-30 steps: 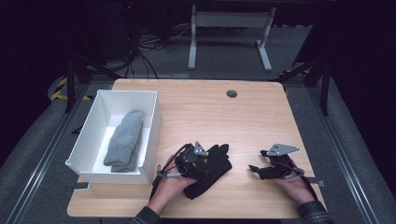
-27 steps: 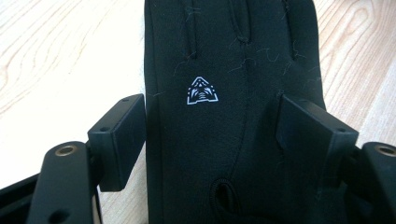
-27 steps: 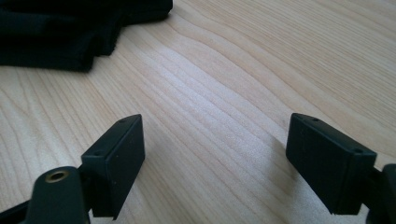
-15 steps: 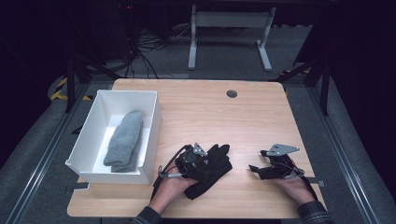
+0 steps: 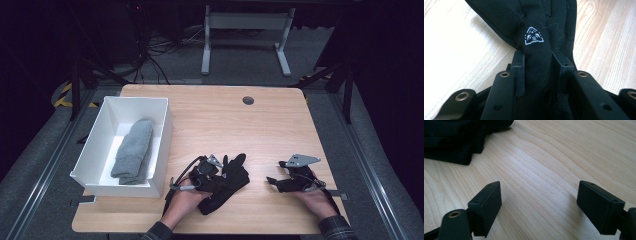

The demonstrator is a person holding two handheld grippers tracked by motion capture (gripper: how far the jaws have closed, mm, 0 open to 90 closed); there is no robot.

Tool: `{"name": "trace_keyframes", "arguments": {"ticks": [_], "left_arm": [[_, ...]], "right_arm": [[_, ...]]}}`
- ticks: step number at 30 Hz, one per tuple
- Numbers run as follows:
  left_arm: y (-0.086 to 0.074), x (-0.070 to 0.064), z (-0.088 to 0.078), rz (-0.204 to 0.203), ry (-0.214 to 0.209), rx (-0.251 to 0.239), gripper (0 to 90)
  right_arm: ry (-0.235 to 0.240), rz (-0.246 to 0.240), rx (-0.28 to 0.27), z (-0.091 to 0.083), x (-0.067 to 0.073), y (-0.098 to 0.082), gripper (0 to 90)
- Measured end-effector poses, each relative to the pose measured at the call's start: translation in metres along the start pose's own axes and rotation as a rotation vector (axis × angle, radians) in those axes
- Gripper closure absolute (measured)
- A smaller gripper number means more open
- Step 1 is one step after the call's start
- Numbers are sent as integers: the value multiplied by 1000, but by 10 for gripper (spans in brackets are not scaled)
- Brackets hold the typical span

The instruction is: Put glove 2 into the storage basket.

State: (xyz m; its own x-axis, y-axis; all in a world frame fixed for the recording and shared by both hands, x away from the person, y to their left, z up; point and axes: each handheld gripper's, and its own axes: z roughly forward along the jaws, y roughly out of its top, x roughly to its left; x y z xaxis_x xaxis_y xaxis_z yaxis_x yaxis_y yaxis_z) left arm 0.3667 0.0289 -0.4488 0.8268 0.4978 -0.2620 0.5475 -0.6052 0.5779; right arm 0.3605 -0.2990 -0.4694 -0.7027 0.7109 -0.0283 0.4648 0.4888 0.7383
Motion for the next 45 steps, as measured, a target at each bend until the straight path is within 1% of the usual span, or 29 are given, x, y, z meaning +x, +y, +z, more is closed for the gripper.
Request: {"name": "trace_keyframes", "arguments": {"ticks": [2, 4, 5, 6, 9, 12, 13, 17, 18, 21, 23, 24, 25, 28, 34, 35, 36, 41, 44, 45], "left_arm": [[0, 0, -1, -1, 0, 0, 694], [2, -1, -6, -12, 4, -5, 696], [2, -1, -6, -12, 4, -5, 697], [3, -2, -10, -11, -1, -19, 697], [7, -4, -20, -10, 6, -36, 698], [12, -6, -32, -20, 18, -55, 698], [14, -6, -36, -17, 22, -64, 698], [25, -9, -53, -12, 43, -75, 698], [28, -9, -58, -17, 45, -78, 697], [34, -8, -70, -19, 55, -89, 697], [36, -8, -73, -19, 60, -93, 697], [39, -7, -80, -17, 67, -95, 697], [42, -6, -87, -19, 71, -96, 697], [47, -2, -102, -26, 80, -109, 697], [52, 8, -125, -45, 97, -133, 696], [52, 11, -131, -45, 105, -134, 696], [52, 11, -131, -45, 105, -134, 696], [50, 23, -154, -73, 125, -162, 696], [47, 30, -168, -93, 143, -176, 696], [45, 33, -175, -102, 158, -183, 696]], "right_arm": [[0, 0, 0, 0, 0, 0, 205], [1, 0, 0, 0, 0, 0, 205], [1, 0, 0, 0, 0, 0, 205], [1, 0, 0, 0, 0, 0, 205], [1, 0, 0, 0, 0, 0, 205], [1, 0, 0, 0, 0, 0, 204], [0, -1, 0, 0, 0, 0, 202], [0, -1, 1, 0, 0, 0, 201], [-1, -1, 1, 0, 0, 0, 201], [0, -1, 1, 0, 0, 0, 201], [0, 0, 1, 0, 0, 0, 201], [0, -1, 1, 0, 0, 0, 201], [0, -1, 1, 0, 0, 0, 201], [0, -1, 1, 0, 0, 0, 201], [0, -1, 1, 0, 0, 0, 201], [0, -1, 1, 0, 0, 0, 201], [0, -1, 1, 0, 0, 0, 201], [1, -1, 1, 0, 0, 0, 201], [0, -1, 1, 0, 0, 0, 201], [1, -1, 1, 0, 0, 0, 202]]}}
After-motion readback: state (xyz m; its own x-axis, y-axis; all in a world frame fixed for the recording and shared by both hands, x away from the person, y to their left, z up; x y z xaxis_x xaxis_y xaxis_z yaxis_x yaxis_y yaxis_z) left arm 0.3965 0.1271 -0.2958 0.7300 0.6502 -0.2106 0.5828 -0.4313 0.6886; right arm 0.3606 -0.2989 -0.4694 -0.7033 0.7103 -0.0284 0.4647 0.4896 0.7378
